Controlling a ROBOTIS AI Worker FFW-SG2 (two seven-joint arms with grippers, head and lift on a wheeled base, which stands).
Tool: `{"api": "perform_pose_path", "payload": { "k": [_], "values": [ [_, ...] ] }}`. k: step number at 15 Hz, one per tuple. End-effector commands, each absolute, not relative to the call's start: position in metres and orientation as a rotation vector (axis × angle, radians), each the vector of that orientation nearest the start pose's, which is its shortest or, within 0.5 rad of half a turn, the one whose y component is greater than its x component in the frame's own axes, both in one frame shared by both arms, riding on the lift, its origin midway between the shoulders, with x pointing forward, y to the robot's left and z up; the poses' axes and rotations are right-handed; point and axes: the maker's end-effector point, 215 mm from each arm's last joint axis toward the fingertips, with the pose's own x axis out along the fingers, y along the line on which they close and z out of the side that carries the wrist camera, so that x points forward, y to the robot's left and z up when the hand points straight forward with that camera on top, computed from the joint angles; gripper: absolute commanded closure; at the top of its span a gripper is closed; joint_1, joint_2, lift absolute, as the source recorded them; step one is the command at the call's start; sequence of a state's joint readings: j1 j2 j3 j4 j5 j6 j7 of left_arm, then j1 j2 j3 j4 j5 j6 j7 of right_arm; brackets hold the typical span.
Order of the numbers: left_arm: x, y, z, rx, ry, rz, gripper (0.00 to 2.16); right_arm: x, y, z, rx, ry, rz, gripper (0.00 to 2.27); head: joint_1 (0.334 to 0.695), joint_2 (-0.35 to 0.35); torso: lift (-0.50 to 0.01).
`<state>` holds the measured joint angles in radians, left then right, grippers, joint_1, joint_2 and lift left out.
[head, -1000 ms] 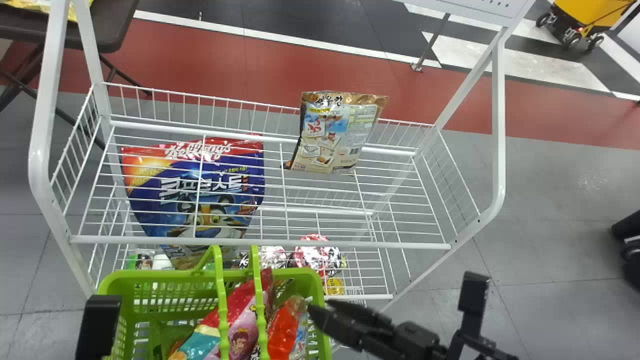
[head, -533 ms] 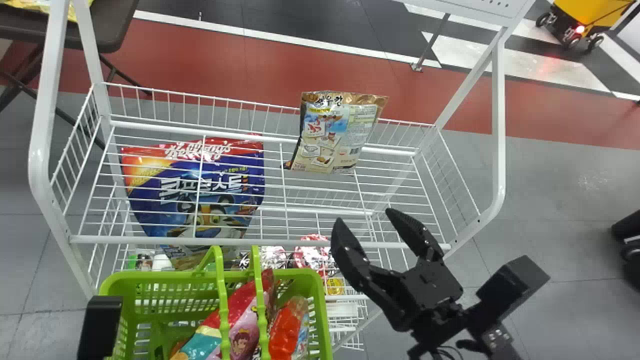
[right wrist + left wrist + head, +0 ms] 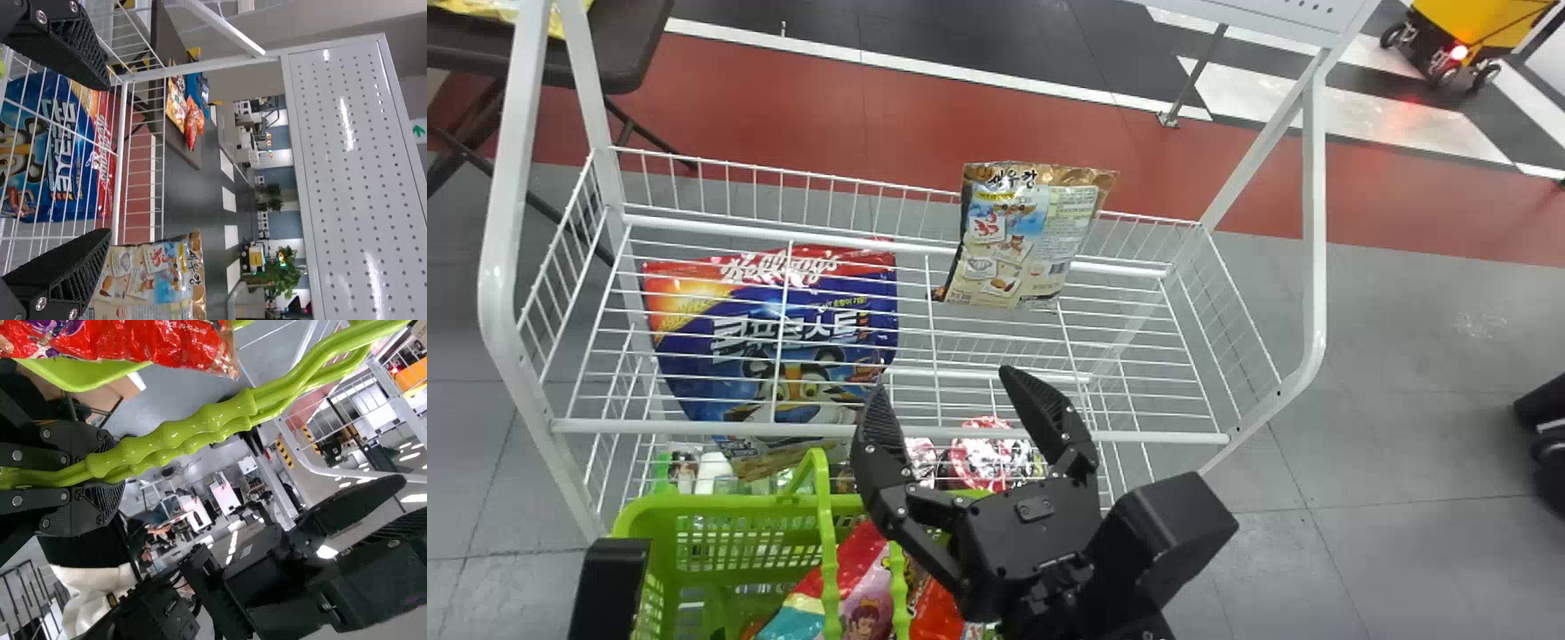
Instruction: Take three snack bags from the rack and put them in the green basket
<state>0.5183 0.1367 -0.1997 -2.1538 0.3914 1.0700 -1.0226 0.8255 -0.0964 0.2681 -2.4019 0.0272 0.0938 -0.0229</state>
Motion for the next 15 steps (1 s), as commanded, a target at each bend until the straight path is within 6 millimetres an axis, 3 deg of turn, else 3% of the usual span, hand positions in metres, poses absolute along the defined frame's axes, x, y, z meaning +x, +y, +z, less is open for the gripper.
{"api": "perform_pose_path", "payload": {
  "k": [1,15],
  "values": [
    [0.1761,-0.0509,-0.4000,-0.753,0.879,-1.339,1.37,0.3437,-0.1045,-0.2956,0.090,0.096,0.235,0.04,0.695,-0.350,-0.008],
    [0.1707,-0.0501,-0.3975,-0.762,0.877,-1.345,1.37,0.3396,-0.1026,-0.2941,0.101,0.054,0.242,0.05,0.695,-0.350,-0.008]
  ]
}}
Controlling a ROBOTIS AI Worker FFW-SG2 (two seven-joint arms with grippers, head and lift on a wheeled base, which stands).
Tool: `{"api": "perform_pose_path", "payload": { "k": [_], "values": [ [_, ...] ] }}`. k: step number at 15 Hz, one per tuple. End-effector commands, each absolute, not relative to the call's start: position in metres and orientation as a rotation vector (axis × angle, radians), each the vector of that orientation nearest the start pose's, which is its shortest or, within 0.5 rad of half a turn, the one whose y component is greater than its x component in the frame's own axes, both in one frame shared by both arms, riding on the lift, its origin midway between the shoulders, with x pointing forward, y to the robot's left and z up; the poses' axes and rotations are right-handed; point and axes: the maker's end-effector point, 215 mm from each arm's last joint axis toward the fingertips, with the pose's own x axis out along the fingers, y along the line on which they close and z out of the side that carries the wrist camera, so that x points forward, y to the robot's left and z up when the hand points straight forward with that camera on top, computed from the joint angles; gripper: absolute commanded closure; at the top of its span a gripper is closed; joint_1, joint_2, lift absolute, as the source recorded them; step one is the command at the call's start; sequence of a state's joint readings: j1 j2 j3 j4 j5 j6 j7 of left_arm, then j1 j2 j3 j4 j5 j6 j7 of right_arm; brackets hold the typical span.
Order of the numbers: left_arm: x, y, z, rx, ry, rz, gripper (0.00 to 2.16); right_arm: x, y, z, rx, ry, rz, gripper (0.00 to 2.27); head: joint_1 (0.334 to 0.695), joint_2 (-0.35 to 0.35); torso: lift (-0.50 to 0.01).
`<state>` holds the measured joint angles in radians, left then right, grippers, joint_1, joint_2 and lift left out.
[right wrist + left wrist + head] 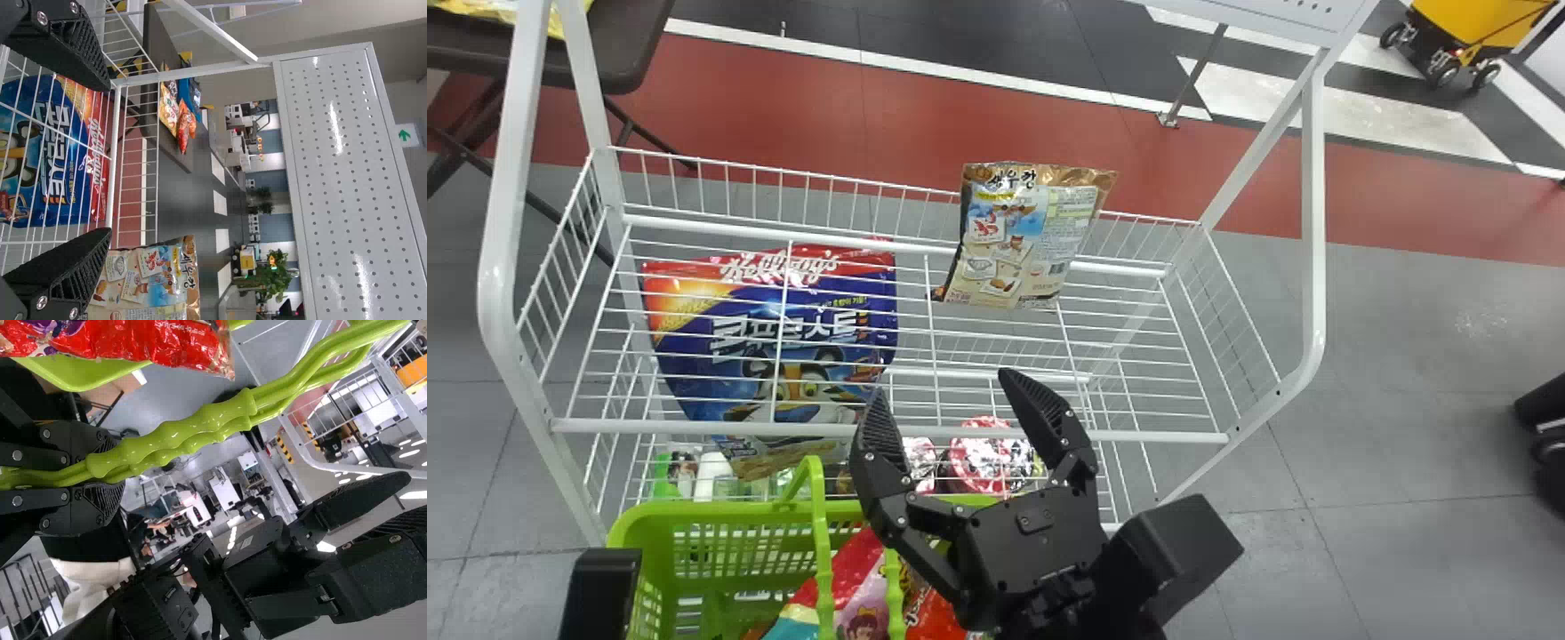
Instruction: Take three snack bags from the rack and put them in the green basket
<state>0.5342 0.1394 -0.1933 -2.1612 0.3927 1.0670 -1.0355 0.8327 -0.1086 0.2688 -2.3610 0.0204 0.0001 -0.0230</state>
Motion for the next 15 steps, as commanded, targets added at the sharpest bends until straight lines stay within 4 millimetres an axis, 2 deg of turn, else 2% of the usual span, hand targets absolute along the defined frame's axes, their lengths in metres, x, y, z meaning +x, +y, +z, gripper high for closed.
{"api": "perform_pose_path", "payload": {
  "k": [1,15],
  "values": [
    [0.1699,-0.0499,-0.3962,-0.760,0.875,-1.347,1.37,0.3397,-0.1028,-0.2923,0.103,0.048,0.241,0.05,0.695,-0.350,-0.008],
    [0.1689,-0.0488,-0.3965,-0.758,0.880,-1.336,1.37,0.3399,-0.1023,-0.2937,0.105,0.046,0.249,0.05,0.695,-0.350,-0.008]
  ]
}}
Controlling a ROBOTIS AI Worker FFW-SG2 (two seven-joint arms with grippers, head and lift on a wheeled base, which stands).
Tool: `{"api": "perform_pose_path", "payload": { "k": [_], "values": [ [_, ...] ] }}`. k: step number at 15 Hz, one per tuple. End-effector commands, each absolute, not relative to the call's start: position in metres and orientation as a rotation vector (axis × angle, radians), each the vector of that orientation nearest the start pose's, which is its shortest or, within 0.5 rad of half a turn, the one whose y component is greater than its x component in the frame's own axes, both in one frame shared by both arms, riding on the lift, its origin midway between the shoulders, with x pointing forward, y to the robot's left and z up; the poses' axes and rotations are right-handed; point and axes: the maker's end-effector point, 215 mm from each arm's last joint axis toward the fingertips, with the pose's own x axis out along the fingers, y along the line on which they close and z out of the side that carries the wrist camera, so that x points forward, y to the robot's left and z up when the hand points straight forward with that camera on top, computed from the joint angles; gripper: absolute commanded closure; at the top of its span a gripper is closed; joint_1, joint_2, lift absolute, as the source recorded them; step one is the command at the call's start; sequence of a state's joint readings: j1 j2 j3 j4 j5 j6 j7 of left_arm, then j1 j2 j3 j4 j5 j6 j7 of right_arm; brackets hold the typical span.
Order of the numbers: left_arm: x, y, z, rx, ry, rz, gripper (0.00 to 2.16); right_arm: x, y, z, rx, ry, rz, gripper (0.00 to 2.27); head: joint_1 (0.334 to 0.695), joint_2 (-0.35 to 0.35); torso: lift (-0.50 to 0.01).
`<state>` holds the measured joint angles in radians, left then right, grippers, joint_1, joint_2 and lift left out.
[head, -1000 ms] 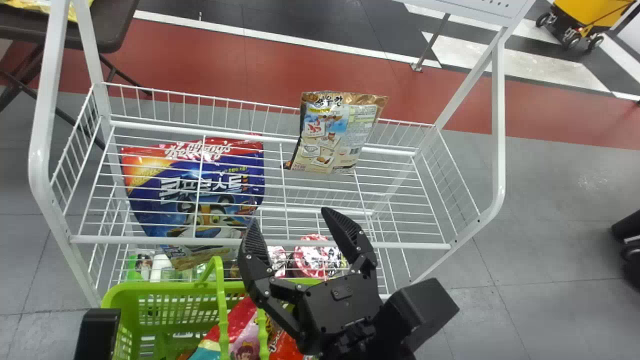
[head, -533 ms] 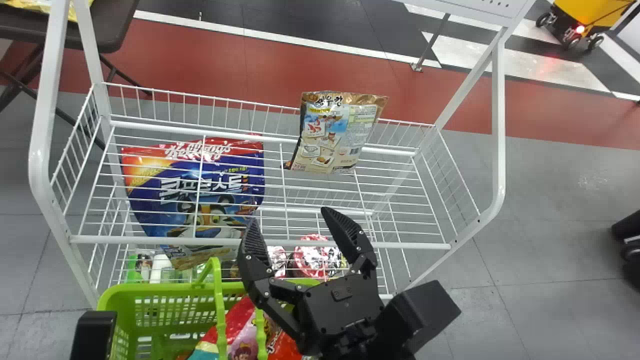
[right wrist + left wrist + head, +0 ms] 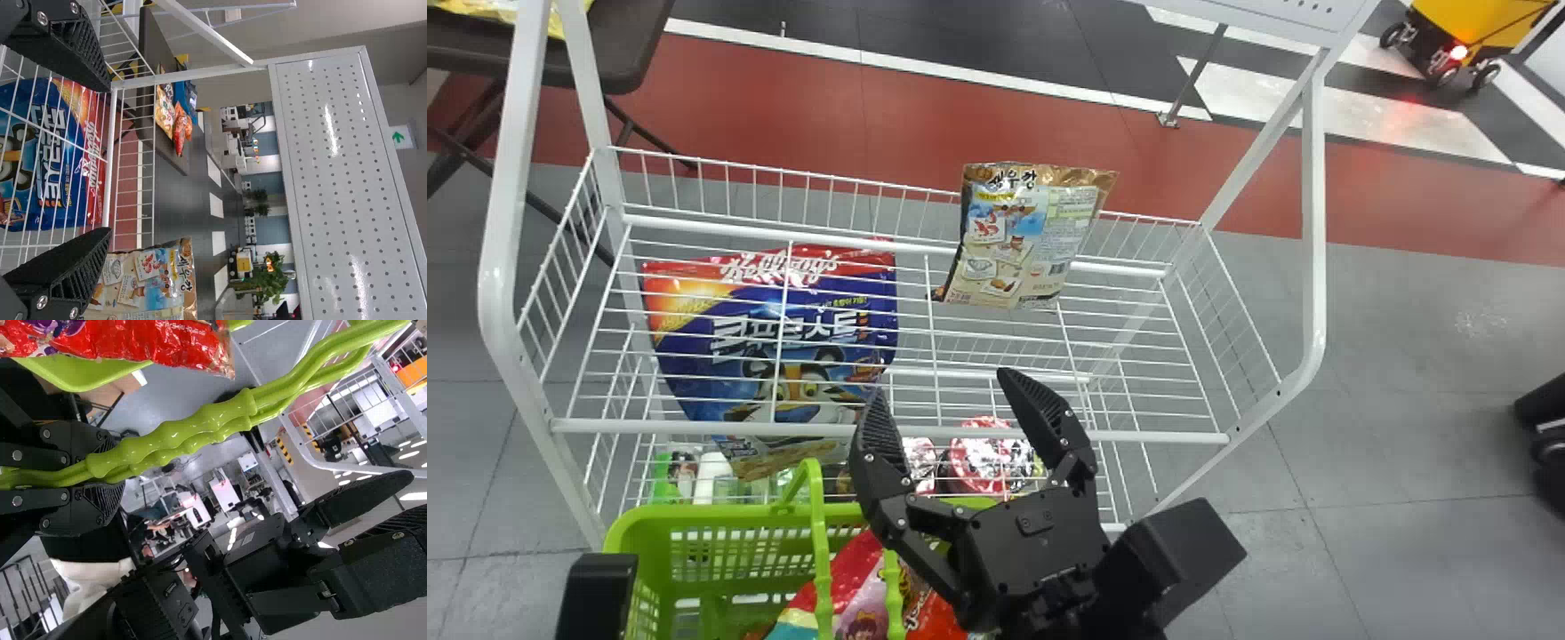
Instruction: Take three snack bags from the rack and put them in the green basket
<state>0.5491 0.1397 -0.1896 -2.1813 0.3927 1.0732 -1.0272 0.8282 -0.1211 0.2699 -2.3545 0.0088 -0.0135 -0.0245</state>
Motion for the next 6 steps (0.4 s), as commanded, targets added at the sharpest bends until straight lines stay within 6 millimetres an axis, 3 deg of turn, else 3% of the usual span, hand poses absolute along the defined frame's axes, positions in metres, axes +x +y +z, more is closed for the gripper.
{"api": "perform_pose_path", "payload": {
  "k": [1,6],
  "values": [
    [0.1696,-0.0486,-0.3970,-0.754,0.880,-1.335,1.37,0.3405,-0.1031,-0.2922,0.106,0.039,0.247,0.05,0.695,-0.350,-0.008],
    [0.1712,-0.0496,-0.3973,-0.752,0.878,-1.332,1.37,0.3422,-0.1038,-0.2904,0.107,0.026,0.248,0.05,0.695,-0.350,-0.008]
  ]
}}
